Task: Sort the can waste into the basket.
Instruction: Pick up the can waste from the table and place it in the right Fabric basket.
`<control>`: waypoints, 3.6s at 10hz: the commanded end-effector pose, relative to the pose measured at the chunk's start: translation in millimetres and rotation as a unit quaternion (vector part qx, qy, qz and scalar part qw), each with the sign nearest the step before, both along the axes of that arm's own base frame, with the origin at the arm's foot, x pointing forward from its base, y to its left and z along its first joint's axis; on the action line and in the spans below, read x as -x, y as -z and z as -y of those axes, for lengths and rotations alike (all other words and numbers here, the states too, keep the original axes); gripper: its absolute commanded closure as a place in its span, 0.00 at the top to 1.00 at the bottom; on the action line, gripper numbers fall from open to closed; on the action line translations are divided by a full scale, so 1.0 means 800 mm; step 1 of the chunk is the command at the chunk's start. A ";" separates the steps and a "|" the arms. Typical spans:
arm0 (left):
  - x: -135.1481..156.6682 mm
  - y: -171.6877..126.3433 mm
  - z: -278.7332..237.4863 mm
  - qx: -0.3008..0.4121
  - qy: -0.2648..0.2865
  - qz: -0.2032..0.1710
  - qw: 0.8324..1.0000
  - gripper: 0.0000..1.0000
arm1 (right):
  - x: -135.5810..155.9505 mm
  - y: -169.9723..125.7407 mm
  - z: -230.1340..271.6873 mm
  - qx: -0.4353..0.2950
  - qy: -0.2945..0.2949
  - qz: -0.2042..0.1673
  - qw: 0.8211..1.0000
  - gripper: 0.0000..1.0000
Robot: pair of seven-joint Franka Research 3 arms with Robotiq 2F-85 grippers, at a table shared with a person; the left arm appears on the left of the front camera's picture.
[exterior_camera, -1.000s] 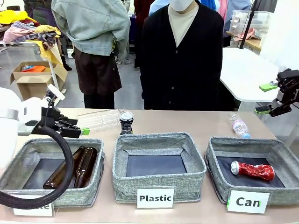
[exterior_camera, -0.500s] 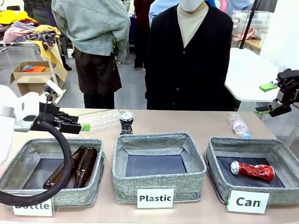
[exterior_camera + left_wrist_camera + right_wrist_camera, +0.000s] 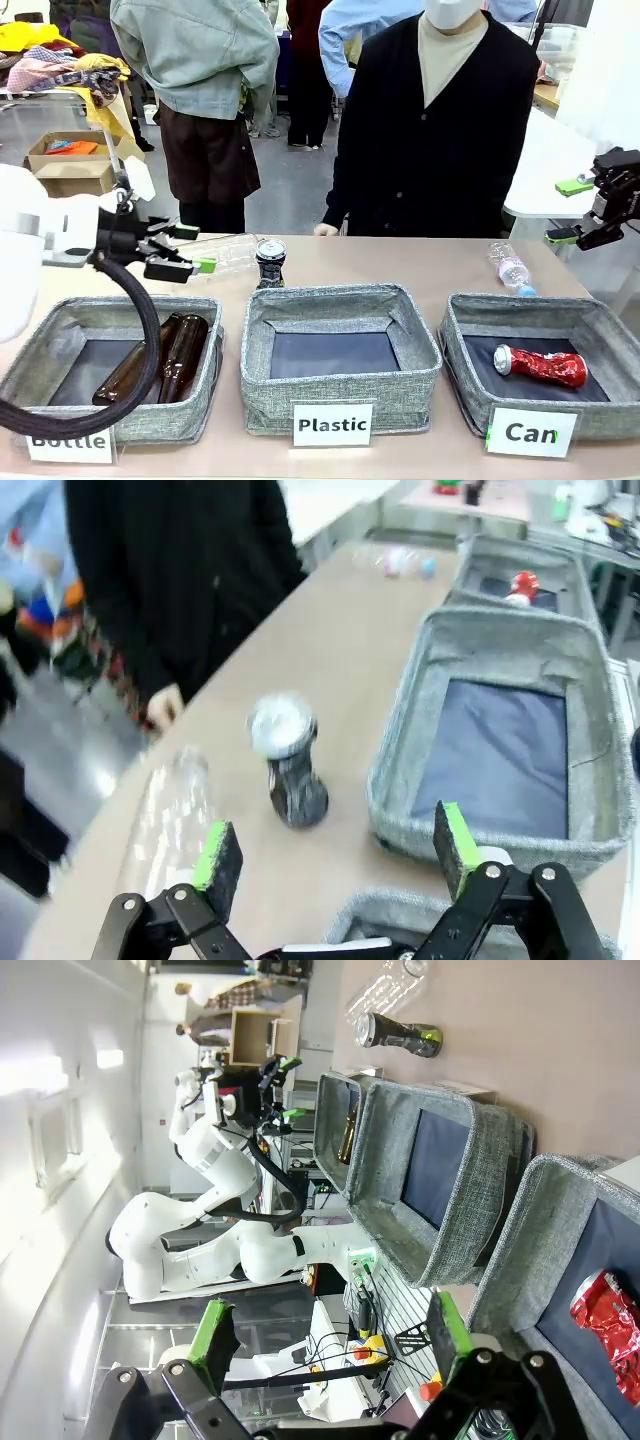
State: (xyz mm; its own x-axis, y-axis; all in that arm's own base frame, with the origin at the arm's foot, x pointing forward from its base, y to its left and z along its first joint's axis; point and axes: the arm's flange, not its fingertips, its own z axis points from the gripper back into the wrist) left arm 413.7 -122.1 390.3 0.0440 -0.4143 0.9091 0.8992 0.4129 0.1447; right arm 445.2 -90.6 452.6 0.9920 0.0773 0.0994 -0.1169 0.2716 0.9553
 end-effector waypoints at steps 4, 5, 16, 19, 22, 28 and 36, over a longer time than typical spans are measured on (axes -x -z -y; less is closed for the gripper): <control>-0.079 0.049 0.045 0.014 0.064 0.075 0.995 1.00 | 0.000 -0.002 0.003 -0.003 -0.008 0.008 1.000 1.00; -0.092 0.059 0.050 0.004 0.057 0.057 0.997 1.00 | 0.000 -0.002 0.003 -0.003 -0.008 0.008 1.000 1.00; 0.060 -0.033 -0.396 0.153 -0.026 -0.001 0.988 1.00 | 0.000 -0.002 0.003 -0.003 -0.008 0.008 1.000 1.00; 0.095 0.000 -0.455 0.206 -0.021 0.018 0.978 1.00 | 0.000 -0.002 0.003 -0.003 -0.008 0.008 1.000 1.00; 0.074 0.006 -0.420 0.219 -0.004 0.013 0.976 1.00 | 0.000 -0.002 0.003 -0.003 -0.008 0.008 1.000 1.00; -0.011 -0.003 -0.225 0.082 0.020 -0.050 0.995 1.00 | 0.000 -0.002 0.003 -0.003 -0.008 0.008 1.000 1.00; -0.113 0.031 0.009 -0.027 0.080 -0.043 0.996 1.00 | 0.000 -0.002 0.003 -0.003 -0.008 0.008 1.000 1.00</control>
State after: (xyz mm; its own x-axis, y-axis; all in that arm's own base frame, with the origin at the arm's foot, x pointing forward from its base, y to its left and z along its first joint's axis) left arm 490.8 -123.8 371.9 0.0489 -0.4729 0.8797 0.9679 0.2399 0.0752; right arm 445.5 -91.1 452.5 0.9921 0.0777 0.0990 -0.1165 0.2709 0.9555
